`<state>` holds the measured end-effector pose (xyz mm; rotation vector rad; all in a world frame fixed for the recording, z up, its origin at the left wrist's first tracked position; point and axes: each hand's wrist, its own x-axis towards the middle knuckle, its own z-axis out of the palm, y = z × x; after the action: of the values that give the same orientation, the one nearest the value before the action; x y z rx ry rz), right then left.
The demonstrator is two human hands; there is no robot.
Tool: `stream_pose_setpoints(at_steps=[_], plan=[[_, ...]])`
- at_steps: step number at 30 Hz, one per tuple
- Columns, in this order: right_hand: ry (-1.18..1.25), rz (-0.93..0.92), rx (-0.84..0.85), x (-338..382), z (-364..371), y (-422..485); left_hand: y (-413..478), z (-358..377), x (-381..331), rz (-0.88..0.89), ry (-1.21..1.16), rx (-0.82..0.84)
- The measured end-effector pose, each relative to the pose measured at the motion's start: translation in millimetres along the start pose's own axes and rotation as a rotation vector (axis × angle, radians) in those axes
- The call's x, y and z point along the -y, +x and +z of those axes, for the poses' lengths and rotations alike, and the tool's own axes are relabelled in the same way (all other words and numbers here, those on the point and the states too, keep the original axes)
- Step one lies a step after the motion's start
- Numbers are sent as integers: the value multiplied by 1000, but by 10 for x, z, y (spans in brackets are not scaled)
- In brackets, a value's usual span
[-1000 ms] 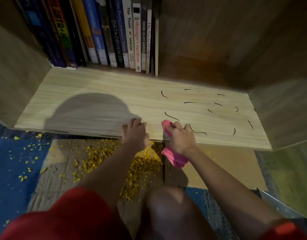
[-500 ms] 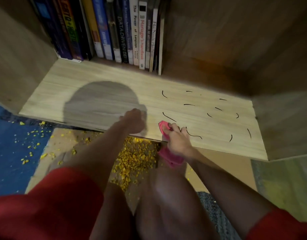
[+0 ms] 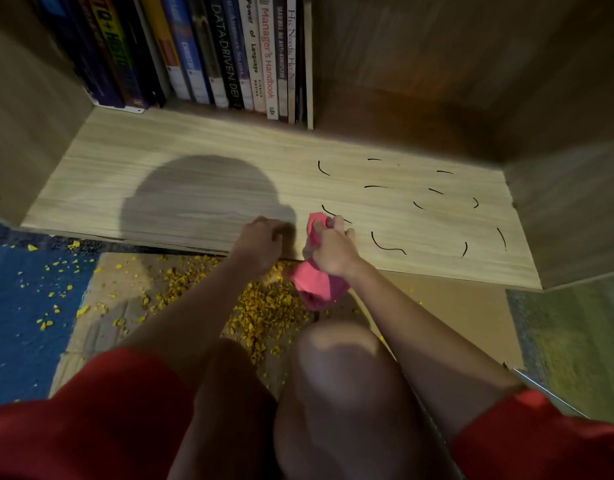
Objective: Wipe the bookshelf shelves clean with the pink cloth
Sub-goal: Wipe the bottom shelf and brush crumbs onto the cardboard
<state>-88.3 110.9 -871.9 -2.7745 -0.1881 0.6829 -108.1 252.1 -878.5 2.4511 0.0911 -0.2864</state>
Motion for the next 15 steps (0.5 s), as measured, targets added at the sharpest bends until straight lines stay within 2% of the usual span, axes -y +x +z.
stream_pose_setpoints(at_steps=[4,8,11,15], plan=[[213,13,45,65,-59,44,-93,-53,-34,-45,-115,-6],[735,-66,-83,37,-113,-62,-163,-16,-238,-9,-359,146],[948,-39,-108,-25,-201,-204,-137,99,-348,-12,-176,287],[728,-57,-260,-297,-356,-236,-72,284,-448,1,238,223]])
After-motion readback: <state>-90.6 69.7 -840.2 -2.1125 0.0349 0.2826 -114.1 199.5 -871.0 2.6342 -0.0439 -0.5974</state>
